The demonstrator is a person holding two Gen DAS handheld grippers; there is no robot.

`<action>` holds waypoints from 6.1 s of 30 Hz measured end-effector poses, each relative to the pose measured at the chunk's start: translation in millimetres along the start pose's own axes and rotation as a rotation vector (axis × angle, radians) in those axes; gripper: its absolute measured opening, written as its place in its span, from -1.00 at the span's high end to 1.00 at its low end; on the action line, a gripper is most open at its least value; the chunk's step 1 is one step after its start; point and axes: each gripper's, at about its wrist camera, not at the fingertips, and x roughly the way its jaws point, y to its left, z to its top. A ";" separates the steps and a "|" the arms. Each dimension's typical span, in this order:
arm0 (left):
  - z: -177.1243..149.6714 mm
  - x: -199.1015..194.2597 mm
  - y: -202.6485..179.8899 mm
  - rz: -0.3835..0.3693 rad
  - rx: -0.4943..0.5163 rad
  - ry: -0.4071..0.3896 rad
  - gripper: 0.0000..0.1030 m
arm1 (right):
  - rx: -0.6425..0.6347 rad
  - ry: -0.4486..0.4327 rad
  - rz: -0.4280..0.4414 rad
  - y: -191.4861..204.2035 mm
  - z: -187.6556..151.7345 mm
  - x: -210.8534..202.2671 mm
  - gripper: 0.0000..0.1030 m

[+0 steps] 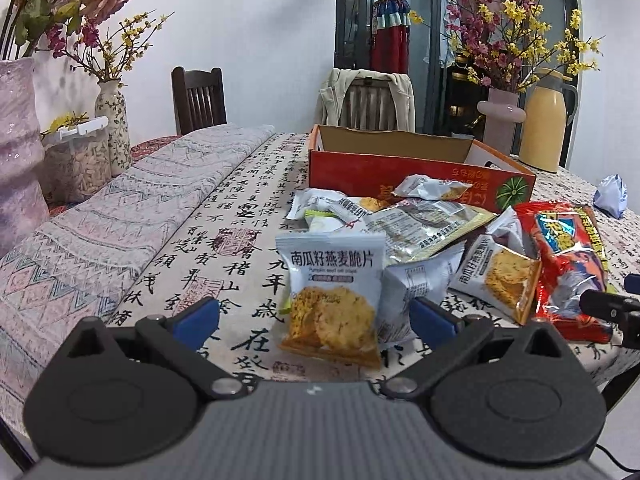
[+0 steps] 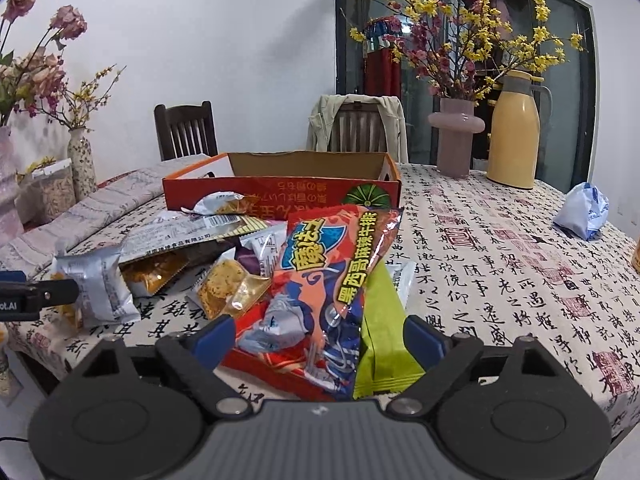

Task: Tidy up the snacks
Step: 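Grasp the white cookie packet with left gripper while right grasps orange chip bag, then carry both packets into the cardboard box and open both grippers, then move both open grippers back from the box to the snack pile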

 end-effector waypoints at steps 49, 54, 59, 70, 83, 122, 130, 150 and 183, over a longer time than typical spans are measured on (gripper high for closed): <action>18.5 8.6 8.8 -0.041 -0.051 -0.031 0.16 | -0.124 -0.041 -0.107 23.3 7.1 36.0 -0.07; 23.5 7.2 6.0 -0.047 -0.044 -0.043 0.16 | -0.107 -0.058 -0.093 18.8 10.1 32.6 -0.05; 30.3 4.9 1.8 -0.054 -0.032 -0.061 0.16 | -0.095 -0.073 -0.085 16.8 12.9 28.6 -0.05; 54.3 8.0 -10.0 -0.066 -0.004 -0.104 0.15 | -0.071 -0.118 -0.077 6.5 28.8 24.7 -0.05; 91.5 26.6 -31.7 -0.089 0.046 -0.160 0.15 | -0.057 -0.195 -0.081 -9.0 64.2 38.3 -0.05; 200.0 199.8 -70.1 -0.008 0.092 -0.060 0.15 | 0.034 -0.071 0.054 -46.7 184.5 215.9 -0.05; 194.5 201.5 -66.2 -0.030 0.071 -0.071 -0.59 | 0.039 -0.035 0.051 -50.1 174.7 229.5 -0.17; 201.1 168.9 -60.1 -0.007 0.022 -0.152 -1.00 | 0.071 -0.137 0.023 -53.8 178.9 200.9 -1.00; 131.0 32.0 -45.2 -0.026 -0.007 -0.169 -1.00 | 0.057 -0.162 0.032 -28.1 100.5 45.1 -1.00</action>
